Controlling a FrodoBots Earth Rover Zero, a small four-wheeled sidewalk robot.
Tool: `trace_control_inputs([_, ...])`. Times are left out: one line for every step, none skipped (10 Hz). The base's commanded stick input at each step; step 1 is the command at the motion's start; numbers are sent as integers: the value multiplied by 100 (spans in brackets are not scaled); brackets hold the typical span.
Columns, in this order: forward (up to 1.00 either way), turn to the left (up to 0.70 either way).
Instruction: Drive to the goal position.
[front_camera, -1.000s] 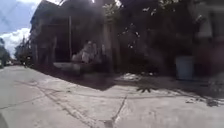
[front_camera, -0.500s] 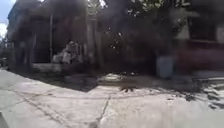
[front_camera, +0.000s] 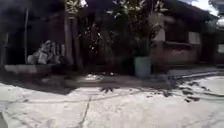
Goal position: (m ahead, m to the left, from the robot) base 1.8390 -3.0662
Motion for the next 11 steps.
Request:
trace_control_inputs([0,-85])
trace_control_inputs([0,-85])
trace_control_inputs([0,-85])
trace_control_inputs([0,-54])
trace_control_inputs([0,0])
trace_control_inputs([0,0])
trace_control_inputs([0,0])
trace_control_inputs([0,0])
trace_control_inputs([4,0])
trace_control_inputs([57,0])
trace_control_inputs([85,0])
